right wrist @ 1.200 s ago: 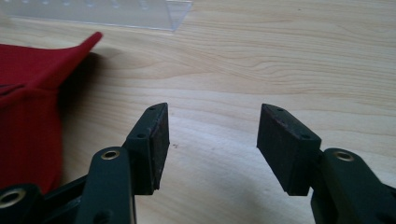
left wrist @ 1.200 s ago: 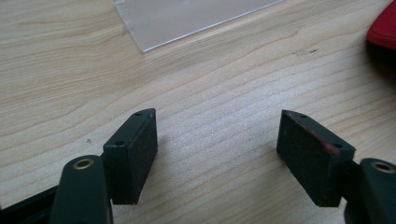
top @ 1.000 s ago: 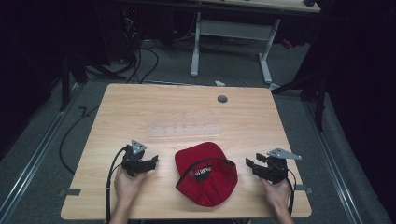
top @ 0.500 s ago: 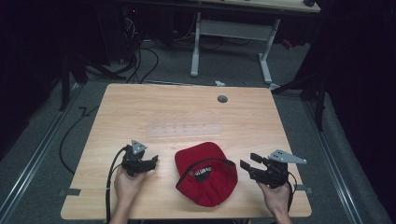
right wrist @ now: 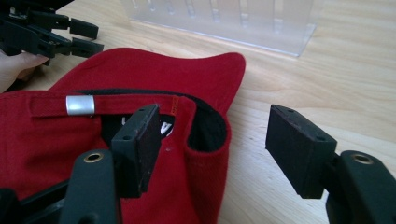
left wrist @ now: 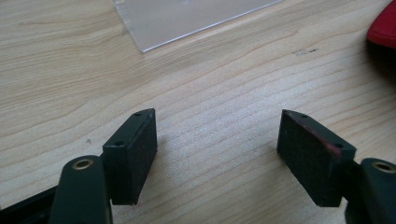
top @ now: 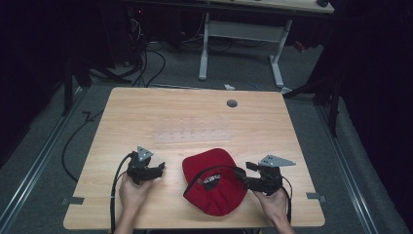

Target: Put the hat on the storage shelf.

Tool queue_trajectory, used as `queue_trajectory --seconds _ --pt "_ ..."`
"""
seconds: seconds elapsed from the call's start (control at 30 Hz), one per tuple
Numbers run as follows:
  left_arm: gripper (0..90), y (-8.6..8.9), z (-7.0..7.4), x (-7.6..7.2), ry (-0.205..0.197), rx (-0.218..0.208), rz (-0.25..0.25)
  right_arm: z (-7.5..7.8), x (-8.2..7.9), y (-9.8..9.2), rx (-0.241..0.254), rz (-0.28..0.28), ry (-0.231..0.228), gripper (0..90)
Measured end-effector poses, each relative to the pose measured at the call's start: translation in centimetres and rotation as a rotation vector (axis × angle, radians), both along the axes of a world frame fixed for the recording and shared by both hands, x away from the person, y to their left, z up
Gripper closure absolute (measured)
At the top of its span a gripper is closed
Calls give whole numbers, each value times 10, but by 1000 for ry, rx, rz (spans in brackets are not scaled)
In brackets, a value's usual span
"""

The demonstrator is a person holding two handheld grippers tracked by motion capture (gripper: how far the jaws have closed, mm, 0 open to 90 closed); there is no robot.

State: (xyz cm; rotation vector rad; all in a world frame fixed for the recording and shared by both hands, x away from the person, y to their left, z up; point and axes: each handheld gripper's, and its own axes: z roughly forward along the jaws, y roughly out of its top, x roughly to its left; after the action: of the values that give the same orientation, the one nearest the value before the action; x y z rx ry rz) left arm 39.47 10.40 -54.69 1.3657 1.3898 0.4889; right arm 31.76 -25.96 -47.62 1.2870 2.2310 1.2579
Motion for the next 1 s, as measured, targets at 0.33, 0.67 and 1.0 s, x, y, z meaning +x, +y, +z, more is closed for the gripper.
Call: queue_trajectory --seconds 0.33,0.67,1.0 --pt "288 0 0 0 1 -1 2 -21 14 7 15 17 67 381" --pt "288 0 0 0 0 -2 4 -40 23 15 -29 15 89 498" --pt "289 -1 0 0 0 0 -6 -43 24 16 7 6 79 745"
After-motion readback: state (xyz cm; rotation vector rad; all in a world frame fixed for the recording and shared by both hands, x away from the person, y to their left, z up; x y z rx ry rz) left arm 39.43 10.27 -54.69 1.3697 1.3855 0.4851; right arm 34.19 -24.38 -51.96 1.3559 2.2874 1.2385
